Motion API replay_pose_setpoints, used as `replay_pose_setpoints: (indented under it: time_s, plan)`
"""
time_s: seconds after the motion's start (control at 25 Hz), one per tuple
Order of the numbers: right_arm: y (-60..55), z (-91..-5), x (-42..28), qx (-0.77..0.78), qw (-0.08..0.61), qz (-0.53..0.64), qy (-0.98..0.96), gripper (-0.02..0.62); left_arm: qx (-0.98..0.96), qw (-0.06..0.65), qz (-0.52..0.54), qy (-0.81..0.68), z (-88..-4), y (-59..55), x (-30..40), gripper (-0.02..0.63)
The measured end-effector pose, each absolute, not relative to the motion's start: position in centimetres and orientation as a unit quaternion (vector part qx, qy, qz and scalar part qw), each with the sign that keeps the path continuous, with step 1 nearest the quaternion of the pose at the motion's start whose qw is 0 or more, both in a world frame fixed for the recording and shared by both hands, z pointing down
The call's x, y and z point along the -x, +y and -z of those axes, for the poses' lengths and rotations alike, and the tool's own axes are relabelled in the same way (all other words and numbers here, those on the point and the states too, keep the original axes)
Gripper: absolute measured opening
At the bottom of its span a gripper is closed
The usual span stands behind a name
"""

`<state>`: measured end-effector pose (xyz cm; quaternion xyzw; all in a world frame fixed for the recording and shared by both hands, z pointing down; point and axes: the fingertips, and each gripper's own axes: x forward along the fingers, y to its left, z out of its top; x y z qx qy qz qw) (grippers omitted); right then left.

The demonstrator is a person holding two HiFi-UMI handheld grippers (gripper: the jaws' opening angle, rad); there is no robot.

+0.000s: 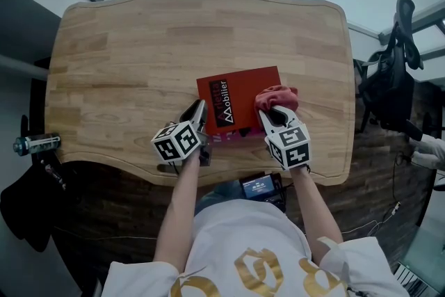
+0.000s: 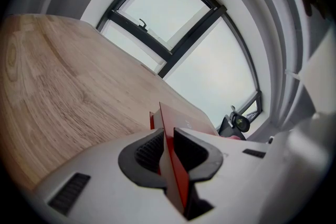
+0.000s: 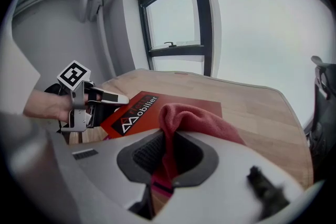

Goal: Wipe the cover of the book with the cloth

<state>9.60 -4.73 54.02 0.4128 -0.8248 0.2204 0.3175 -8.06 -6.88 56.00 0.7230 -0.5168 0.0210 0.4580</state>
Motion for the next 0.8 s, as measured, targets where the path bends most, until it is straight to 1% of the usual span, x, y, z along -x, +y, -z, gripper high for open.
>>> replay_pose_setpoints:
  time_s: [0.8]
  plan:
    - [-3.9, -54.0, -4.0, -0.351, 0.322, -0.215, -0.852, 0.055, -0.725, 0.462, -0.008, -0.510, -55.9, -6.9, 8.1, 0.067]
